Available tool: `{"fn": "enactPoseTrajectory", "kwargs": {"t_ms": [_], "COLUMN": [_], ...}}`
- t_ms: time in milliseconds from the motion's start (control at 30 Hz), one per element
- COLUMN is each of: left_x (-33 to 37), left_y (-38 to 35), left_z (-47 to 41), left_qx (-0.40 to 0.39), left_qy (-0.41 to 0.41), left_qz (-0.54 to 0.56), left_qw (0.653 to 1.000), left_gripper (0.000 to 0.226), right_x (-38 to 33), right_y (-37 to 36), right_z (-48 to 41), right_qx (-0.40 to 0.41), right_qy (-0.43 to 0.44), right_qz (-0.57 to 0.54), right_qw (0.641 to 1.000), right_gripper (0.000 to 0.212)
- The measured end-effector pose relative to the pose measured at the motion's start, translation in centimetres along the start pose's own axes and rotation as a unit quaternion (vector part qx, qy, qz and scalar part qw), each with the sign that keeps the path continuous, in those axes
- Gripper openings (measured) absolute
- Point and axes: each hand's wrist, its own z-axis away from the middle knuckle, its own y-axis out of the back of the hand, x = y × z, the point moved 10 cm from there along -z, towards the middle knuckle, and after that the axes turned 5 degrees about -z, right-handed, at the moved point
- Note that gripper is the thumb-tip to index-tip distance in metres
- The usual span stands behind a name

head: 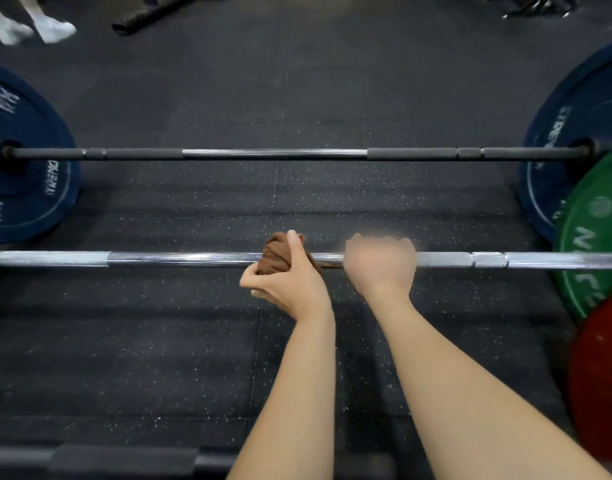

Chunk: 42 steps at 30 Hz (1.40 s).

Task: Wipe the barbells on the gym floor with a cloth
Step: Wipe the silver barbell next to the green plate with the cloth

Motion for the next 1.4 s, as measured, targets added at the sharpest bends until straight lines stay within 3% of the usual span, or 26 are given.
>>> {"fn": "enactPoseTrajectory", "kwargs": {"t_ms": [200, 467, 700, 767, 900, 1000, 1133, 1300, 1400], "left_x": [2.3, 2.0, 1.4, 2.0, 5.1, 6.9, 7.2, 4.3, 2.6], "left_y": [3.1, 2.7, 2.7, 3.7, 7.2, 9.7, 9.1, 5.3, 3.5], "left_z": [-5.0, -5.2, -5.5, -6.6, -12.0, -15.9, -15.3, -9.9, -6.7], "left_qx": [0.065, 0.025, -0.025, -0.022, 0.031, 0.057, 0.033, -0.035, -0.051], "left_qy": [-0.010, 0.001, 0.026, 0.019, 0.012, 0.027, 0.003, 0.029, 0.047], "left_qz": [-0.020, -0.081, -0.061, -0.057, -0.050, -0.074, -0.147, -0.154, -0.140], "left_qw": [0.998, 0.996, 0.998, 0.998, 0.998, 0.995, 0.989, 0.987, 0.988], "left_gripper": [0.067, 0.070, 0.068, 0.067, 0.066, 0.068, 0.067, 0.065, 0.061], "right_x": [-0.2, -1.0, -12.9, -14.8, -16.9, -16.8, -16.9, -16.6, -15.3], "right_y": [-0.4, -2.6, -2.5, -2.4, -2.1, -1.9, -1.9, -1.6, -2.0], "right_z": [0.2, -0.6, 0.4, 0.6, 1.9, 2.4, 2.3, 2.0, 1.0], "right_qx": [-0.046, -0.194, -0.306, -0.306, -0.254, -0.226, -0.221, -0.233, -0.302], "right_qy": [0.012, 0.004, 0.094, 0.101, 0.195, 0.191, 0.171, 0.144, 0.065], "right_qz": [0.013, 0.053, -0.061, -0.060, 0.036, 0.057, 0.055, 0.029, -0.040], "right_qw": [0.999, 0.979, 0.946, 0.945, 0.947, 0.953, 0.959, 0.961, 0.950], "right_gripper": [0.053, 0.031, 0.037, 0.035, 0.018, 0.013, 0.007, 0.013, 0.036]}}
